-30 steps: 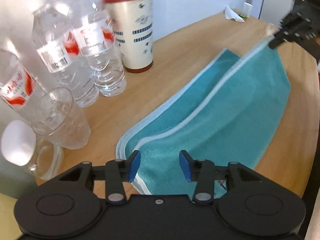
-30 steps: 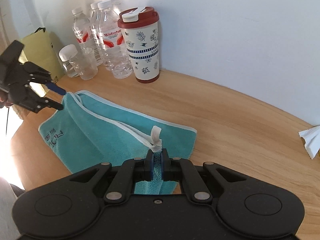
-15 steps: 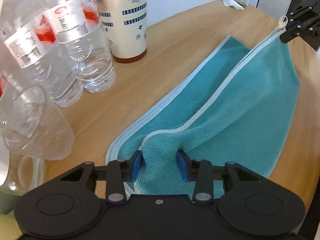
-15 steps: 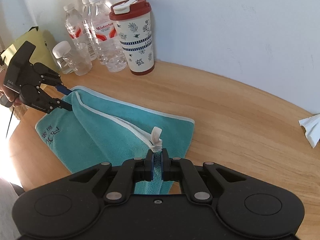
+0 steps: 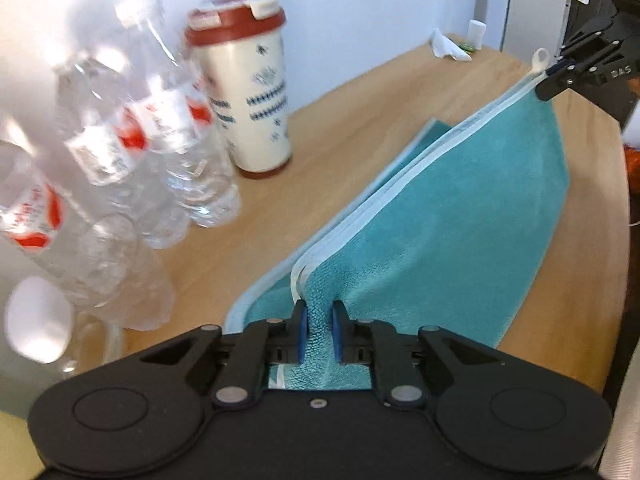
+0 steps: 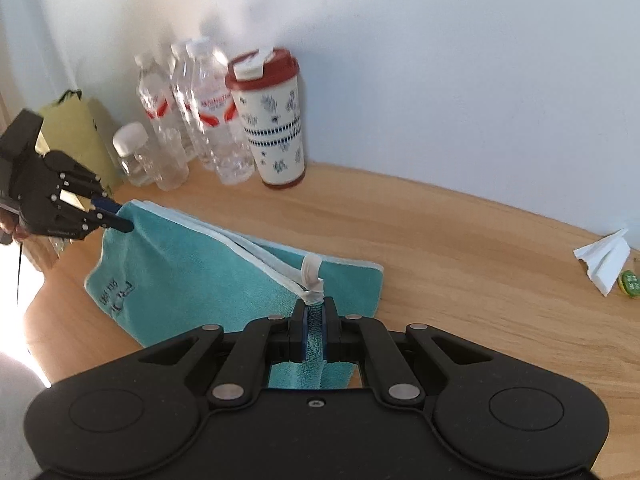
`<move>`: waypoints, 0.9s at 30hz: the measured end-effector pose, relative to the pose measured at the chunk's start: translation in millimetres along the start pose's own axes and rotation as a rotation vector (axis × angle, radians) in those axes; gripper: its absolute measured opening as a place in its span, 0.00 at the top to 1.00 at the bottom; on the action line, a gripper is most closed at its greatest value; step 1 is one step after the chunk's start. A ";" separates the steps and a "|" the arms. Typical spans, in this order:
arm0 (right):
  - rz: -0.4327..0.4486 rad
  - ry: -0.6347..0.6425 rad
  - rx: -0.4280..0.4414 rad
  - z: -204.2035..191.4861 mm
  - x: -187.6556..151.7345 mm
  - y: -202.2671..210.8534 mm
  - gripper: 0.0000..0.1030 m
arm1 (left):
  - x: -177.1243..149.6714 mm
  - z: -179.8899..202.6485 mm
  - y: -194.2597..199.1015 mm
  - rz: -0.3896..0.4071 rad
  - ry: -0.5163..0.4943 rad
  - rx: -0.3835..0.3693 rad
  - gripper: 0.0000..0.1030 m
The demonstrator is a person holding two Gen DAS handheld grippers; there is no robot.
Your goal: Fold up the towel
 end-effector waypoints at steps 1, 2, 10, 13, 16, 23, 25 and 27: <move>0.006 0.001 0.002 -2.0 -1.0 3.9 0.94 | -3.1 0.4 5.4 0.007 0.017 0.007 0.89; 0.012 0.002 0.004 -4.0 -2.0 7.8 0.94 | -4.8 0.7 9.3 0.012 0.028 0.005 0.89; 0.058 0.019 0.024 -21.2 -7.2 44.1 0.94 | -24.4 18.8 55.4 0.051 0.102 0.022 0.89; 0.071 0.023 0.020 -23.9 -9.0 49.4 0.94 | -26.9 24.3 62.6 0.050 0.125 0.022 0.89; 0.078 -0.003 -0.024 -13.2 -4.4 36.9 0.94 | -31.5 21.3 60.2 0.052 0.209 0.037 0.89; 0.029 0.008 -0.084 12.5 18.7 -24.5 0.94 | -10.6 9.6 27.5 0.068 0.199 0.124 0.89; 0.007 0.008 -0.095 19.9 23.6 -42.3 0.94 | -2.3 0.3 13.5 0.060 0.204 0.146 0.89; -0.014 0.007 -0.106 27.3 28.5 -60.0 0.94 | 3.7 -8.7 -0.9 0.054 0.224 0.173 0.89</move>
Point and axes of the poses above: each gripper's, at about its wrist camera, not at the fingertips, and y roughly against the way its jaws point, z to its right, x to its top, the point moved 2 cm from there along -y, roughly the way its jaws point, and after that the axes turned 5 degrees about -z, right-handed, at the moved point
